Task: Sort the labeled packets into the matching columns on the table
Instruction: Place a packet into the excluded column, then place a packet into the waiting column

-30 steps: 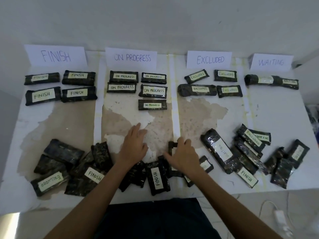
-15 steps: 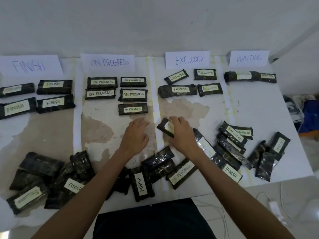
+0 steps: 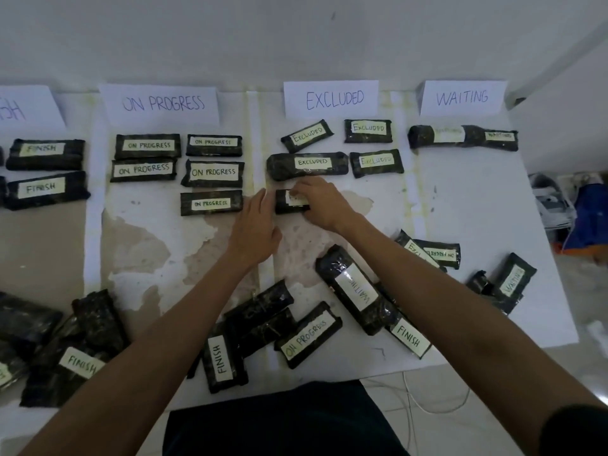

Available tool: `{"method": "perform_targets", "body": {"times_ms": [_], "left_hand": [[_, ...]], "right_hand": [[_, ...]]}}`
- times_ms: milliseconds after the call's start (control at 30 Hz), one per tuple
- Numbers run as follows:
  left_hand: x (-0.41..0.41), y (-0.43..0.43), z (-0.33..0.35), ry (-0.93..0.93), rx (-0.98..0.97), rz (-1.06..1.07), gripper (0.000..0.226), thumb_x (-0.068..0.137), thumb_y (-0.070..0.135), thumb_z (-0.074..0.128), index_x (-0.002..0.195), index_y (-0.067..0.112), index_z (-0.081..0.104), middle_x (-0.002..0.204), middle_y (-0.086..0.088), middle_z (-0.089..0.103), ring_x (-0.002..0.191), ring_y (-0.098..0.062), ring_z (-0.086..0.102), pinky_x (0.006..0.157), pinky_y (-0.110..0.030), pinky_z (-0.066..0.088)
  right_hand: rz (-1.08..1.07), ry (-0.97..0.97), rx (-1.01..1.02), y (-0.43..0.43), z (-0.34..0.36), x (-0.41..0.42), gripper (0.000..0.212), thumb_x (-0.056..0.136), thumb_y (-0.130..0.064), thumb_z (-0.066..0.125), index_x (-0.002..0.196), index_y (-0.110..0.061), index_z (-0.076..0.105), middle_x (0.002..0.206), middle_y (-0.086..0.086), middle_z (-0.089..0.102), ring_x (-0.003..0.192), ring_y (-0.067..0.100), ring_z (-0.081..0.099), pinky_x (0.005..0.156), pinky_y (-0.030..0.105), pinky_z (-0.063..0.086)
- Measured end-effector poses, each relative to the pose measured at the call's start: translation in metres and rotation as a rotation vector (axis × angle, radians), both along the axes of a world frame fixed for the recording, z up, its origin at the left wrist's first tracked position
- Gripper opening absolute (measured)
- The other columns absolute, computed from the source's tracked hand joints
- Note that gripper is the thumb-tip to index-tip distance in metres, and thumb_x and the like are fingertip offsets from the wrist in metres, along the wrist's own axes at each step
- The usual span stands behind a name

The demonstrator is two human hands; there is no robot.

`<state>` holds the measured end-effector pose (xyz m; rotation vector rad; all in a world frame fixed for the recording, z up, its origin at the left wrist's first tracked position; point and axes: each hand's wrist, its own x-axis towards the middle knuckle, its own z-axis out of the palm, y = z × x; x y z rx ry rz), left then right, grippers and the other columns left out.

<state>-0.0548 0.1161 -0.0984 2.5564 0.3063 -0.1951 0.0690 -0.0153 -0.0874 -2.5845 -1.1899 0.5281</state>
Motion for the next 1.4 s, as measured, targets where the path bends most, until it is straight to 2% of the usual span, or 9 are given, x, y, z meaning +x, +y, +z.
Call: {"method": "perform_targets", "body": {"times_ms": [400, 600, 733, 867, 967, 1167, 1233, 1300, 1400], "left_hand": [[-0.026, -0.018, 0.006, 0.000, 0.005, 0.025, 0.071, 0.081, 0.011, 0.059, 0.143, 0.003, 0.025, 0.149, -0.023, 0.025, 0.136, -0.039, 0.024, 0.107, -0.052, 0.029], [-0.071, -0.038, 0.009, 0.054, -0.029, -0.001, 0.065, 0.084, 0.013, 0.058, 0.142, 0.004, 0.029, 0.148, -0.022, 0.027, 0.134, -0.039, 0.027, 0.107, -0.051, 0.029], [-0.089, -0.049, 0.014, 0.068, -0.078, -0.031, 0.063, 0.084, 0.014, 0.057, 0.141, 0.006, 0.031, 0.148, -0.020, 0.028, 0.133, -0.038, 0.028, 0.108, -0.049, 0.029], [-0.099, -0.067, 0.029, 0.056, -0.191, -0.047, 0.057, 0.085, 0.015, 0.057, 0.138, 0.012, 0.036, 0.145, -0.012, 0.033, 0.132, -0.031, 0.030, 0.108, -0.038, 0.027], [-0.098, -0.085, 0.049, 0.209, -0.540, 0.080, 0.057, 0.087, 0.022, 0.060, 0.138, 0.016, 0.036, 0.138, -0.002, 0.042, 0.126, -0.020, 0.039, 0.099, -0.028, 0.033], [-0.089, -0.112, 0.076, 0.305, -0.793, 0.117, 0.042, 0.089, 0.014, 0.058, 0.128, 0.016, 0.045, 0.101, 0.012, 0.055, 0.080, 0.000, 0.060, 0.064, -0.007, 0.045], [-0.083, -0.116, 0.080, 0.305, -0.782, 0.125, 0.036, 0.090, 0.013, 0.056, 0.125, 0.015, 0.047, 0.101, 0.007, 0.058, 0.085, -0.007, 0.060, 0.070, -0.016, 0.049], [-0.076, -0.116, 0.083, 0.321, -0.759, 0.127, 0.034, 0.089, 0.016, 0.054, 0.123, 0.018, 0.050, 0.107, 0.003, 0.060, 0.094, -0.013, 0.059, 0.077, -0.026, 0.049], [-0.059, -0.118, 0.087, 0.322, -0.721, 0.116, 0.033, 0.086, 0.016, 0.053, 0.118, 0.023, 0.053, 0.103, 0.003, 0.062, 0.091, -0.013, 0.060, 0.079, -0.031, 0.050]], "right_hand": [[-0.101, 0.082, 0.102, -0.025, 0.020, -0.025, 0.052, 0.077, -0.012, 0.066, 0.128, -0.008, 0.054, 0.130, 0.015, 0.052, 0.116, 0.033, 0.049, 0.095, 0.045, 0.043], [-0.310, 0.045, -0.279, -0.066, 0.045, -0.106, 0.063, 0.082, -0.039, 0.061, 0.135, -0.017, 0.037, 0.129, 0.015, 0.042, 0.110, 0.034, 0.045, 0.088, 0.045, 0.042], [-0.374, -0.009, -0.356, -0.077, 0.036, -0.137, 0.057, 0.083, -0.027, 0.062, 0.132, -0.016, 0.035, 0.127, 0.015, 0.041, 0.105, 0.034, 0.046, 0.081, 0.044, 0.043], [-0.466, 0.024, -0.252, -0.083, 0.039, -0.135, 0.066, 0.075, -0.039, 0.069, 0.129, -0.018, 0.038, 0.123, 0.014, 0.042, 0.106, 0.034, 0.046, 0.084, 0.047, 0.046], [-0.746, 0.226, 0.015, -0.087, 0.050, -0.126, 0.073, 0.067, -0.047, 0.073, 0.125, -0.017, 0.041, 0.116, 0.012, 0.046, 0.100, 0.028, 0.050, 0.085, 0.042, 0.049], [-1.275, 0.696, 0.412, -0.105, 0.083, -0.115, 0.064, 0.074, -0.033, 0.074, 0.125, -0.015, 0.040, 0.107, 0.003, 0.055, 0.087, 0.016, 0.057, 0.063, 0.032, 0.051], [-1.281, 0.708, 0.410, -0.114, 0.084, -0.114, 0.064, 0.076, -0.036, 0.072, 0.127, -0.015, 0.039, 0.108, 0.002, 0.054, 0.087, 0.016, 0.057, 0.061, 0.031, 0.050], [-1.183, 0.584, 0.376, -0.126, 0.085, -0.112, 0.068, 0.078, -0.039, 0.069, 0.132, -0.013, 0.037, 0.118, 0.004, 0.050, 0.098, 0.020, 0.055, 0.076, 0.036, 0.052], [-0.679, 0.168, 0.249, -0.152, 0.094, -0.105, 0.079, 0.071, -0.032, 0.070, 0.140, -0.018, 0.035, 0.142, 0.008, 0.033, 0.124, 0.026, 0.041, 0.103, 0.043, 0.040]]}}
